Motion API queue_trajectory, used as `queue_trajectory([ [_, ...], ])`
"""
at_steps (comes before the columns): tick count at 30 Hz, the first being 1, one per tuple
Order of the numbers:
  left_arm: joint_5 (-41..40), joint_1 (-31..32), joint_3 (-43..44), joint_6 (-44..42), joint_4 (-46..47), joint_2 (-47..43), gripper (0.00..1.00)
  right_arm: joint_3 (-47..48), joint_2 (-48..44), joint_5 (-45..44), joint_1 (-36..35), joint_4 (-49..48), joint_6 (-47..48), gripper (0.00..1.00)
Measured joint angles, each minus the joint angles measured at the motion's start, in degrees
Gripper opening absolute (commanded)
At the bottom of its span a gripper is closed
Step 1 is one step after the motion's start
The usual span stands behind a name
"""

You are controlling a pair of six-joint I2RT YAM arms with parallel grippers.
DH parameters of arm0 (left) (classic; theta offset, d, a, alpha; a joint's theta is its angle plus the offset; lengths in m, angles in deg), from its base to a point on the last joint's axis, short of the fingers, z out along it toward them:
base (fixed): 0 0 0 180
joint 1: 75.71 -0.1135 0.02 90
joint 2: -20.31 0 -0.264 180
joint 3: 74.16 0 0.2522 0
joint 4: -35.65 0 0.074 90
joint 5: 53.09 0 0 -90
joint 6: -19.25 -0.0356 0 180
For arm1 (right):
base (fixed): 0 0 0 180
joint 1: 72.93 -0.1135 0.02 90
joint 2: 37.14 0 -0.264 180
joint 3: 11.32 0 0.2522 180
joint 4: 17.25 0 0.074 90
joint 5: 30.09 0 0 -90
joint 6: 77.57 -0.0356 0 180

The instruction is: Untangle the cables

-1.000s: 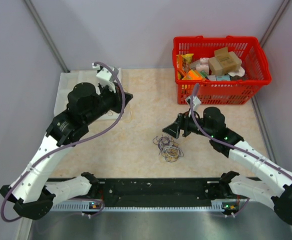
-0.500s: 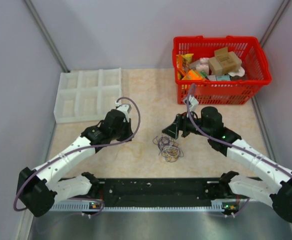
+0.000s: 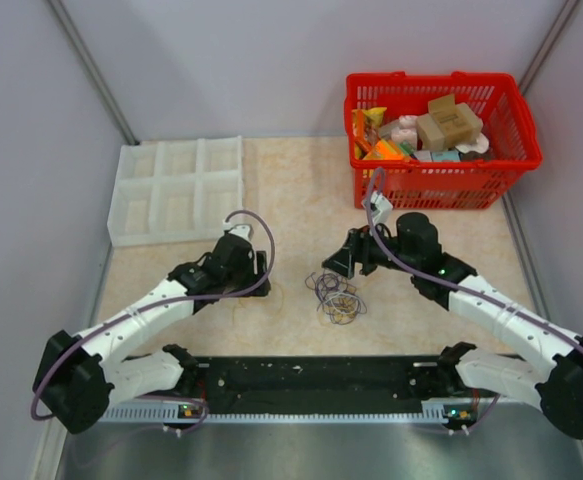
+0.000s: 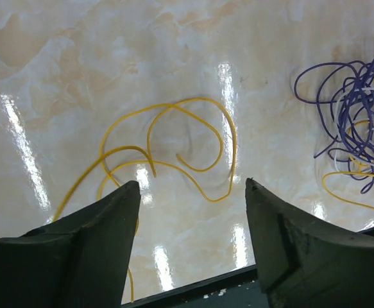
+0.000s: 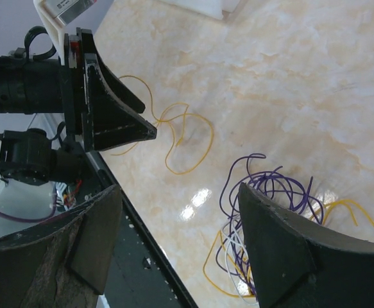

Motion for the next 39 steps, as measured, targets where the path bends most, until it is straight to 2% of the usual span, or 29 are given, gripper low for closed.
queue_trajectory([
  [4,-0.5,0.8,-0.3,0.0,0.4,2.4,0.76,0.0,0.4,0.2,0.0,0.0,0.0,0.72],
  [10,-3.6,5.4,0.9,-0.7,0.4,12.4,0.81,-0.4,0.2,-0.1,0.0,0.0,0.0,0.72],
  [12,-5.1,7.0,1.7,-1.0,0.5,15.6,0.8,-0.8,-0.2,-0.3,0.0,0.2,0.0,0.72],
  [14,-6.2,8.0,2.3,-1.7,0.5,18.1,0.72,-1.1,-0.6,-0.5,0.0,0.4,0.0,0.72],
  [17,-6.8,8.5,3.2,-2.4,0.0,20.1,0.72,-1.2,-1.0,-0.5,0.0,0.6,0.0,0.72],
  [20,-6.3,9.2,4.5,-3.2,-1.0,19.1,0.74,-1.2,-1.2,-0.5,0.0,0.6,0.0,0.72],
  [24,-4.5,10.1,6.2,-3.9,-3.4,11.8,0.77,-1.2,-1.3,-0.6,0.0,0.6,0.0,0.72],
  [26,-4.3,10.1,8.3,-3.6,-5.3,7.2,0.88,-1.2,-1.3,-0.6,0.0,0.6,0.0,0.72],
  [27,-4.6,9.8,9.6,-3.2,-6.3,5.2,0.9,-1.2,-1.3,-0.6,0.0,0.6,0.0,0.72],
  [29,-5.2,7.8,12.8,-1.6,-8.9,2.1,0.9,-1.2,-1.3,-0.5,0.0,0.6,0.0,0.72],
  [30,-5.4,5.0,14.6,-0.2,-10.5,1.0,0.9,-1.2,-1.3,-0.5,0.0,0.6,0.0,0.72],
  [31,-5.3,2.3,15.7,0.4,-11.4,0.5,0.97,-1.2,-1.3,-0.5,0.0,0.6,0.0,0.72],
  [35,-6.9,-9.9,17.0,3.6,-14.0,-0.1,0.99,-1.2,-1.3,-0.5,0.0,0.6,-0.1,0.72],
  [39,-7.3,-11.8,17.2,5.8,-16.2,4.7,0.99,-1.2,-1.3,-0.5,0.0,0.6,0.0,0.72],
])
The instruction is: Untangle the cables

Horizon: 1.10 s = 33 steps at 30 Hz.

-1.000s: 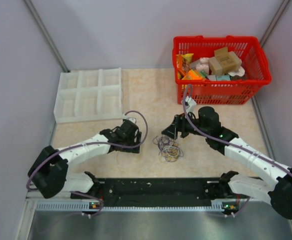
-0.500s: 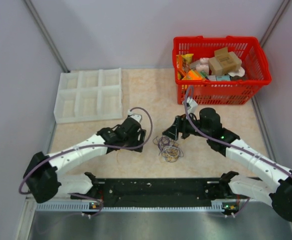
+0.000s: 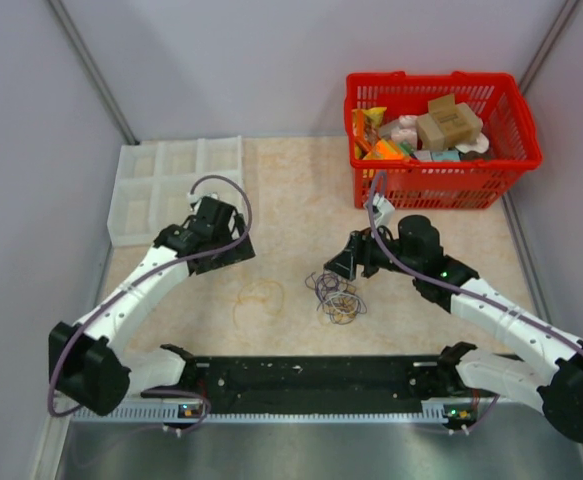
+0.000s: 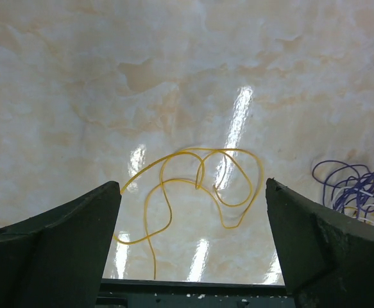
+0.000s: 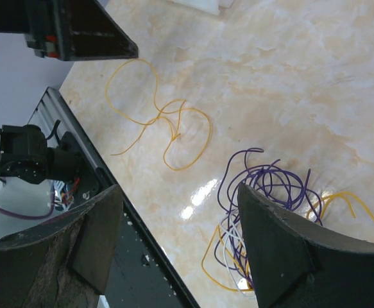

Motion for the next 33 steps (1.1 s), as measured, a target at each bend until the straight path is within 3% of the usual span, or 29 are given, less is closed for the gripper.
queue_trajectory([
  [9,7.0,3.0,-1.5,2.1,3.8,14.4,0.99,0.0,-1.6,-0.2,0.0,0.1,0.0,0.72],
  [16,1.3,15.1,-0.3,6.8,4.4,21.1,0.98,0.0,-1.4,-0.3,0.0,0.1,0.0,0.71],
  [23,-3.4,16.7,-0.1,10.5,4.6,25.6,0.92,0.0,-1.2,-0.2,0.0,0.0,-0.1,0.71],
  [31,-7.4,16.7,-0.1,9.3,7.2,26.3,0.52,-1.5,-1.0,-0.2,0.0,-0.7,-0.2,0.71],
  [33,-7.8,16.7,-0.1,8.8,8.0,26.3,0.46,-1.6,-0.9,-0.2,0.0,-0.7,-0.2,0.71],
])
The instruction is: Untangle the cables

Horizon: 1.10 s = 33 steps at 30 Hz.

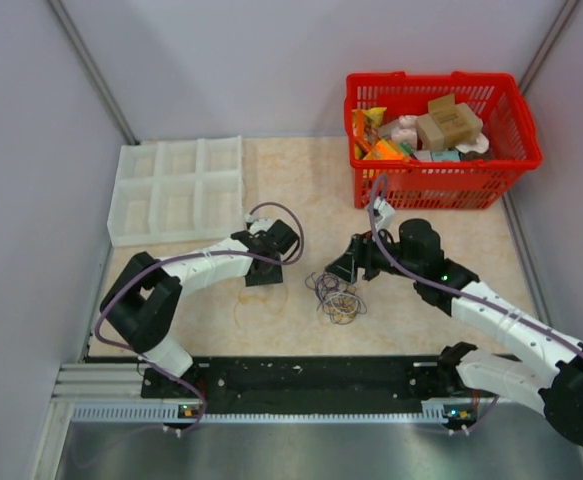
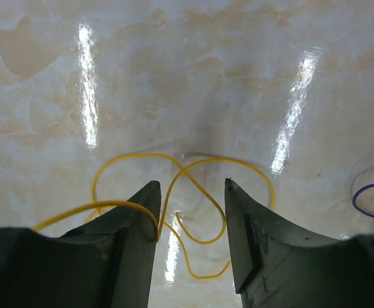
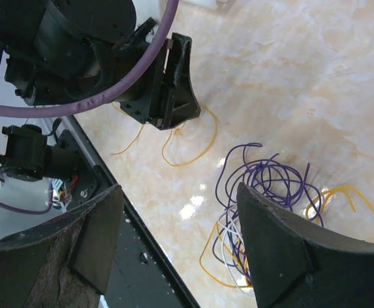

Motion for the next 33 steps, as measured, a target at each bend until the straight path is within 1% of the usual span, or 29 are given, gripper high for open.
queue_trajectory([
  [1,-0.1,0.0,0.0,0.0,0.3,0.0,0.42,-0.1,0.0,0.0,0.0,-0.1,0.0,0.71],
  [3,-0.3,0.0,0.0,-0.3,0.8,0.0,0.26,-0.2,0.0,0.0,0.0,0.0,0.0,0.71],
  [5,-0.6,0.0,0.0,-0.6,1.1,0.0,0.0,-0.2,0.0,0.0,0.0,-0.1,0.0,0.71],
  [9,-1.9,0.0,-0.7,-1.8,1.5,-1.1,0.0,-0.2,0.0,0.0,0.0,-0.1,0.0,0.71],
  [15,-2.0,-1.6,-2.3,-4.0,1.8,-6.9,0.0,-0.2,-0.1,-0.6,0.0,0.8,0.6,0.71],
  [19,-0.1,-4.2,-2.0,-7.5,1.8,-15.0,0.0,-0.2,-0.3,-1.0,0.0,2.1,0.8,0.71],
  [21,1.5,-6.3,-0.5,-10.0,1.8,-20.5,0.0,-0.2,-0.6,-1.2,0.0,2.3,0.9,0.71],
  [23,2.8,-8.7,2.3,-12.7,2.5,-25.0,0.0,-0.2,-1.0,-1.2,0.0,2.4,0.9,0.71],
  [26,5.6,-14.4,10.3,-17.8,3.8,-29.3,0.0,0.2,-1.0,-1.2,0.0,2.6,1.1,0.71],
  [29,5.7,-18.9,20.5,-23.0,4.7,-29.3,0.0,0.6,-1.0,-1.1,0.0,2.8,1.1,0.71],
  [33,5.9,-22.4,31.6,-29.0,5.0,-26.1,0.0,1.0,-1.3,-1.1,0.0,3.2,1.1,0.71],
])
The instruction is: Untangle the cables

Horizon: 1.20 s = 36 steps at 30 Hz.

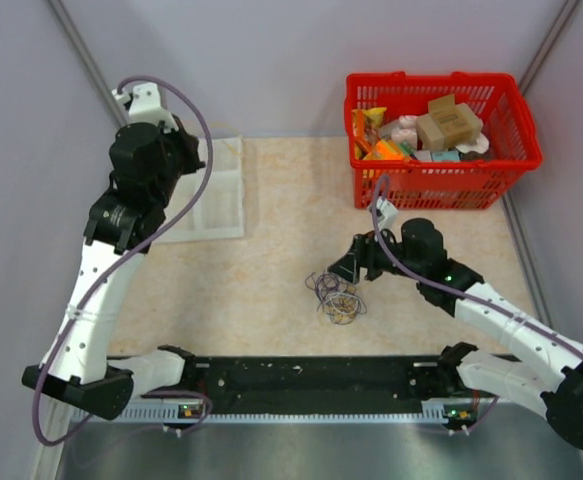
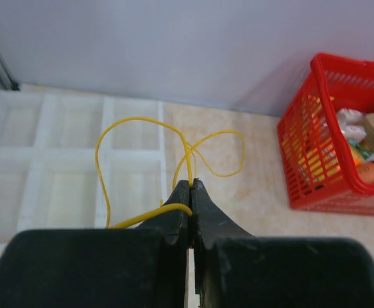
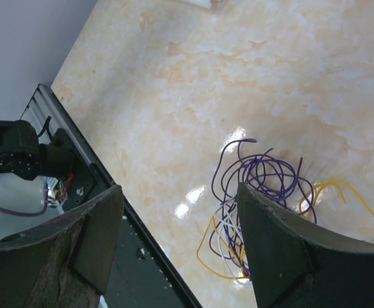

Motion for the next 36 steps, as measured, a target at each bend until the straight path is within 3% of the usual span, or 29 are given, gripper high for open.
queue_trajectory([
  [6,0.7,-5.2,9.3,-5.7,-0.2,7.0,0.0,0.0,-1.3,0.0,0.0,0.7,0.0,0.71],
  [13,6.9,-9.8,10.5,-3.7,-0.3,17.1,0.0,1.0,-1.5,0.0,0.0,1.9,0.0,0.71],
  [21,7.2,-10.4,-1.4,0.6,2.4,23.9,0.0,1.4,-3.7,-0.1,0.0,2.6,0.0,0.71],
  [30,5.7,-10.7,-5.1,2.8,4.8,26.6,0.0,1.4,-4.9,-0.2,0.0,3.3,-0.1,0.71],
  [32,8.1,-11.0,-5.9,3.7,5.8,26.7,0.0,1.4,-4.8,-0.2,0.0,3.3,-0.1,0.71],
  [36,22.0,-14.3,-6.1,7.1,9.2,28.8,0.0,1.4,-4.8,-0.2,0.0,3.3,-0.2,0.71],
])
